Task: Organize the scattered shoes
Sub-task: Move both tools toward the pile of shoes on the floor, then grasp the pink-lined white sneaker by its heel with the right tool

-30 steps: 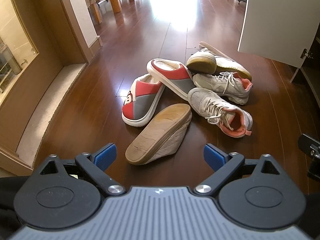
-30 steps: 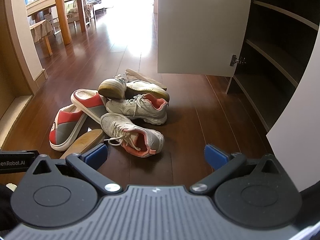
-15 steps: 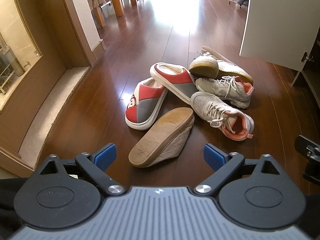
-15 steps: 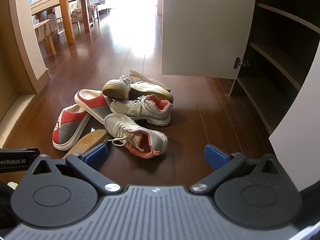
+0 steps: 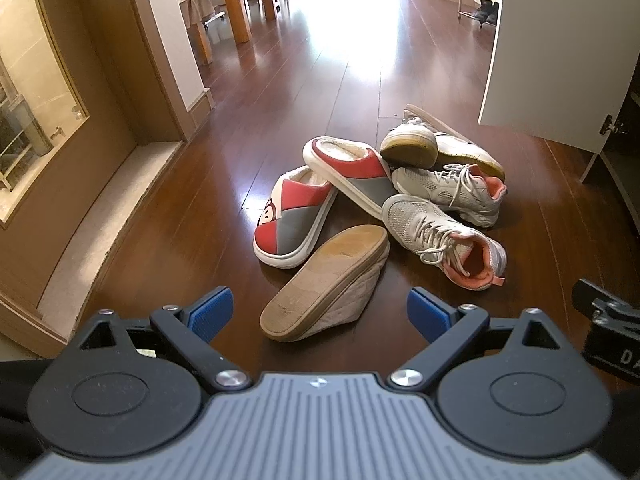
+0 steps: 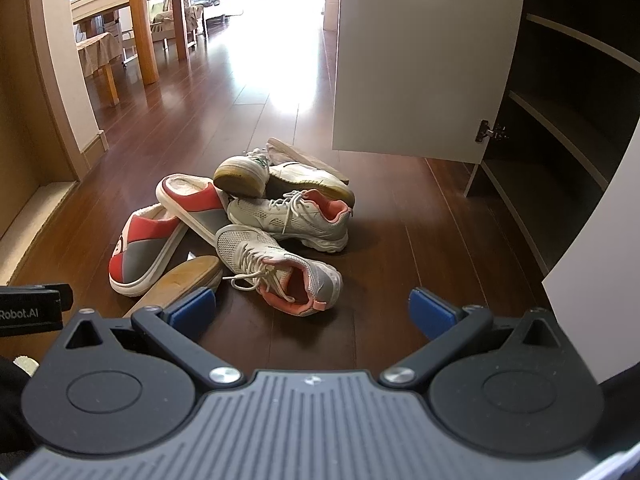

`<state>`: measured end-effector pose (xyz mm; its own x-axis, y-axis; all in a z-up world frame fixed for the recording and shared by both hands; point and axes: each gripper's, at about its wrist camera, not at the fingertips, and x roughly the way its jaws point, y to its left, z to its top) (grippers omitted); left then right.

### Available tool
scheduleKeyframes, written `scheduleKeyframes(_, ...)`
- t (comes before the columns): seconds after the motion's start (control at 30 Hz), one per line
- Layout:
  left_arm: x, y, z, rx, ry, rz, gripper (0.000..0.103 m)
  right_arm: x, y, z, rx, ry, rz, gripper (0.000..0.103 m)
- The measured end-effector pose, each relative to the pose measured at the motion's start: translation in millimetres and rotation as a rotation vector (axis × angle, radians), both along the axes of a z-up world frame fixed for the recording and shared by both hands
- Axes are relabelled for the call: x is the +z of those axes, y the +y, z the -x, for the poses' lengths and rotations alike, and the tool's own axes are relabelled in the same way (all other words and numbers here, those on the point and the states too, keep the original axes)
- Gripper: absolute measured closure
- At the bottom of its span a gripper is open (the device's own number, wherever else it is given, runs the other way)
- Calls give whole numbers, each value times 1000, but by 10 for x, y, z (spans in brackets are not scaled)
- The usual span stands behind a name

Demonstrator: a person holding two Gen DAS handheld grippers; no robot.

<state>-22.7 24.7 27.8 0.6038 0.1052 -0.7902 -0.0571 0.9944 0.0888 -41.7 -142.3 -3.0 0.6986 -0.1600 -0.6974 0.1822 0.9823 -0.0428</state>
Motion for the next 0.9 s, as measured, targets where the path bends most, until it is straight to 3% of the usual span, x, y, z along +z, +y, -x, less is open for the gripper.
scheduleKeyframes(0.17,83,-2,45,-12,-26,12,7,20,-2,28,-3,-10,3,1)
scheduleKeyframes(0.27,191,-31,111,-29,-58,20,7,124,-38,111,-20,-60,-8,1)
scheduleKeyframes(0.47,456,-107,293,-76,-142,22,7,516,-47,369,-50,-177,-6,0)
scheduleKeyframes(0.7,557,-193,333,-85,-162,-5,7,962,-151,598,29,-316,27,0)
scheduleKeyframes(0.9,577,-86,282,-55,-145,-35,7,1049,-454,340,108,-291,9,0)
